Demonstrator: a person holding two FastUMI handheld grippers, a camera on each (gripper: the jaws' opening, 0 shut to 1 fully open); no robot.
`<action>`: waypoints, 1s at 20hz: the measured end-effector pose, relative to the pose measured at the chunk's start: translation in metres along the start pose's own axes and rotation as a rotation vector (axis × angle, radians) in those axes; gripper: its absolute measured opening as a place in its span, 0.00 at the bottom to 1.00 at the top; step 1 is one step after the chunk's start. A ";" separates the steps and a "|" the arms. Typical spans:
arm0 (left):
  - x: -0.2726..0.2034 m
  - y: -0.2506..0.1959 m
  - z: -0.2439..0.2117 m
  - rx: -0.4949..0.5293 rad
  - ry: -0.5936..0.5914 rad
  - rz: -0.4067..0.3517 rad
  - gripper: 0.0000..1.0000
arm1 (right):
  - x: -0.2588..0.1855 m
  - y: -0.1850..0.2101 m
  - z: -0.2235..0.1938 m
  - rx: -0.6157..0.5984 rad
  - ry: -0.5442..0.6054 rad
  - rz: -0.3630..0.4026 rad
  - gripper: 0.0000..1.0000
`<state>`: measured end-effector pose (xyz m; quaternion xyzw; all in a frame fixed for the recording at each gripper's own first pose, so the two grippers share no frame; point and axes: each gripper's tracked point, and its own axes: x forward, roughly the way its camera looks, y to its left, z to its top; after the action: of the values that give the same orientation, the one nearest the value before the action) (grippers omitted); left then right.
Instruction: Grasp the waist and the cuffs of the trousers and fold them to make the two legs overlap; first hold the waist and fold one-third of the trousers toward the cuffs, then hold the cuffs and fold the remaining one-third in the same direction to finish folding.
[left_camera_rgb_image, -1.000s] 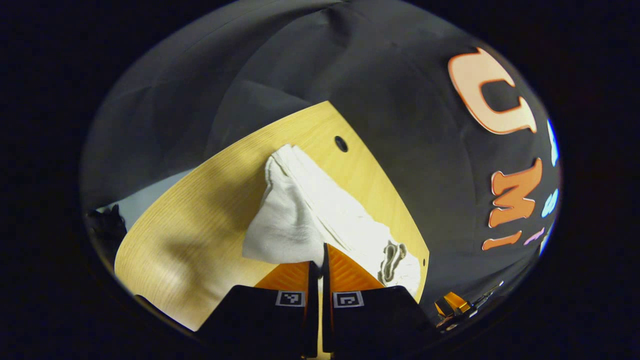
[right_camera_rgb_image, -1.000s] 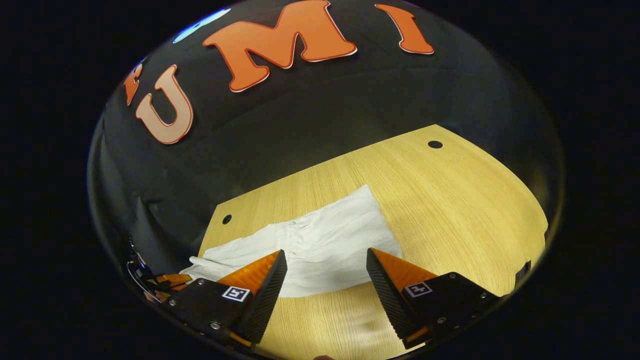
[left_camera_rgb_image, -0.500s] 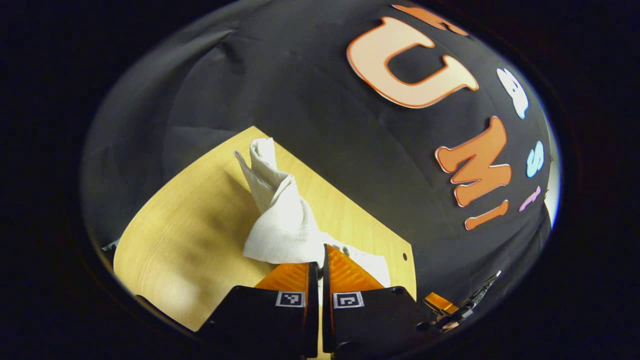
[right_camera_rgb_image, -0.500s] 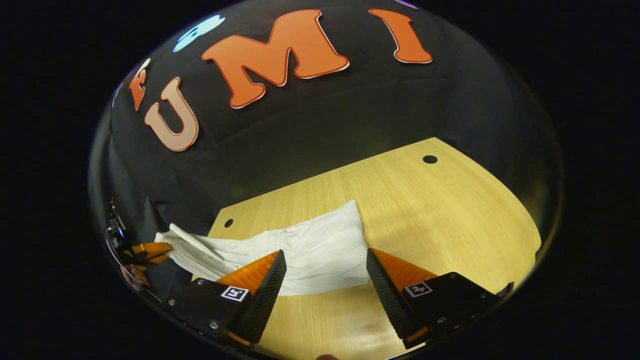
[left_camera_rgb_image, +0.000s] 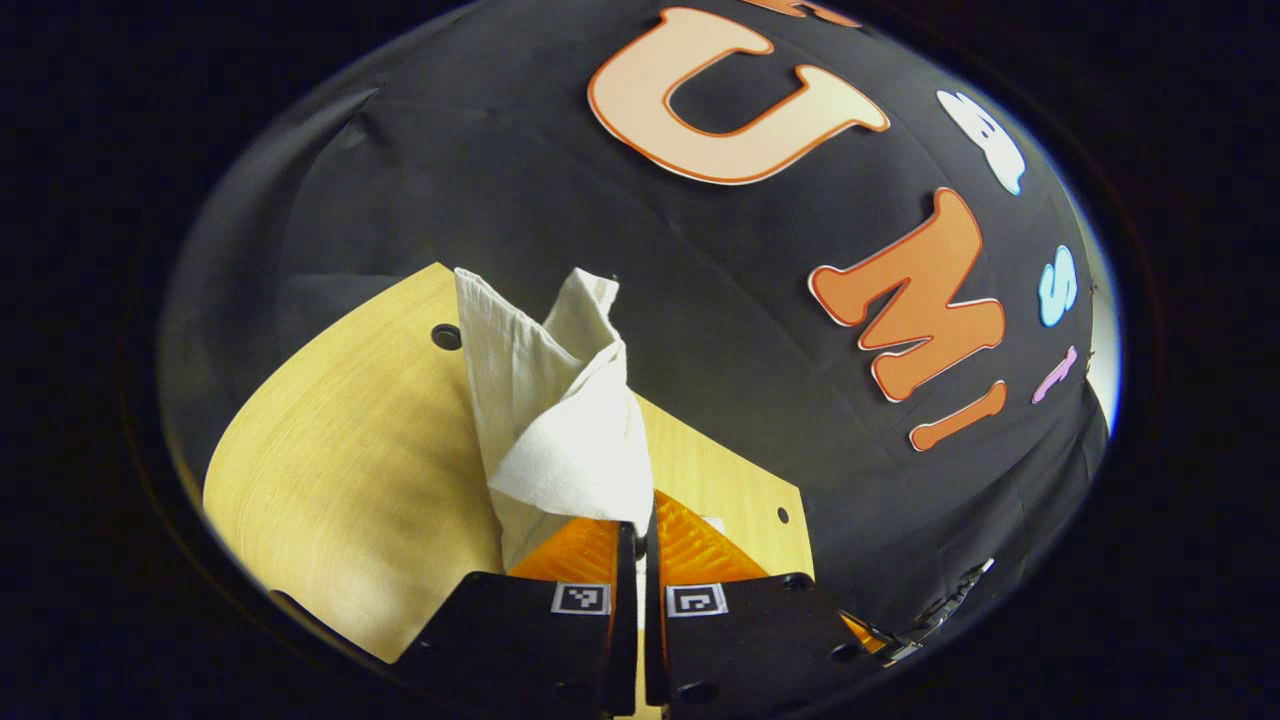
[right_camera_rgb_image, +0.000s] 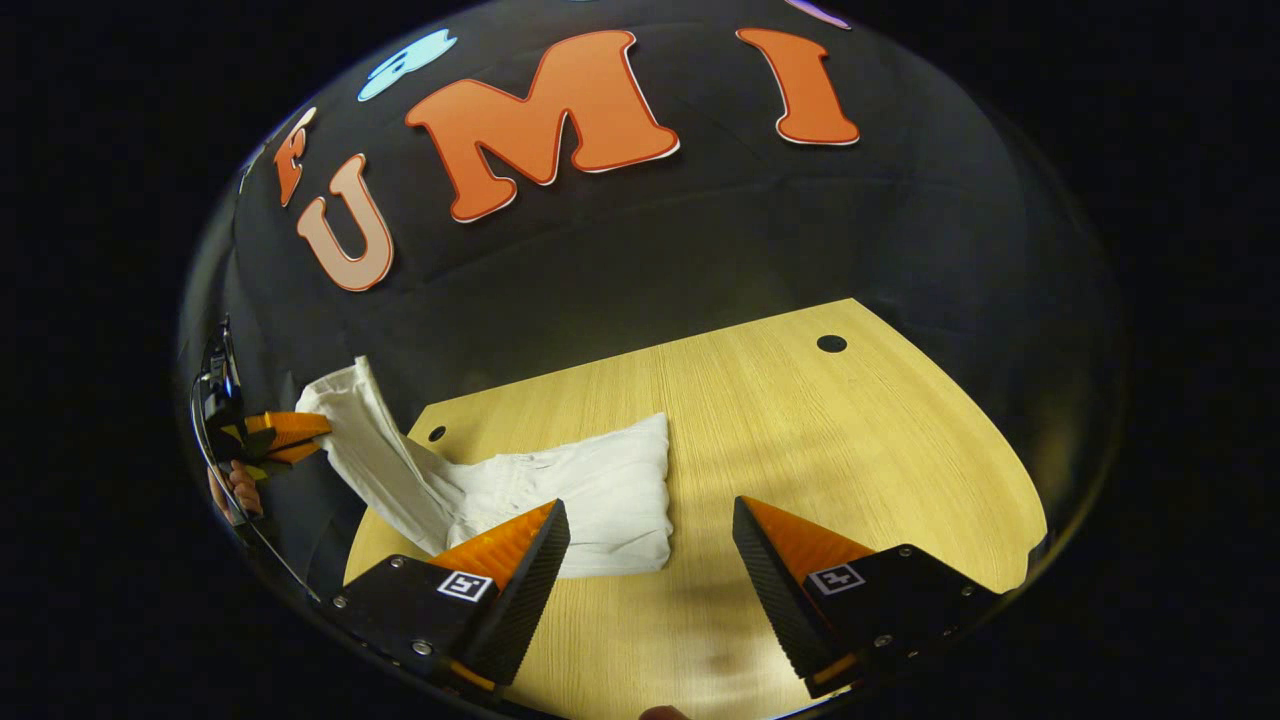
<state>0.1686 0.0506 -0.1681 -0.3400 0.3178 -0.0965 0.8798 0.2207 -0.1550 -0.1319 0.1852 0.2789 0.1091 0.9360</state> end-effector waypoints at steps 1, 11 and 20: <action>0.006 -0.010 -0.002 0.006 0.004 -0.003 0.07 | 0.000 -0.006 0.001 0.004 0.002 0.000 0.99; 0.077 -0.090 -0.066 0.072 0.113 -0.005 0.07 | 0.005 -0.056 0.002 0.042 0.022 0.011 0.99; 0.144 -0.118 -0.197 0.193 0.321 0.050 0.07 | 0.001 -0.108 -0.001 0.076 0.036 -0.013 0.99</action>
<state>0.1629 -0.1997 -0.2731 -0.2261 0.4519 -0.1577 0.8484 0.2322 -0.2525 -0.1772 0.2169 0.3009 0.0957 0.9237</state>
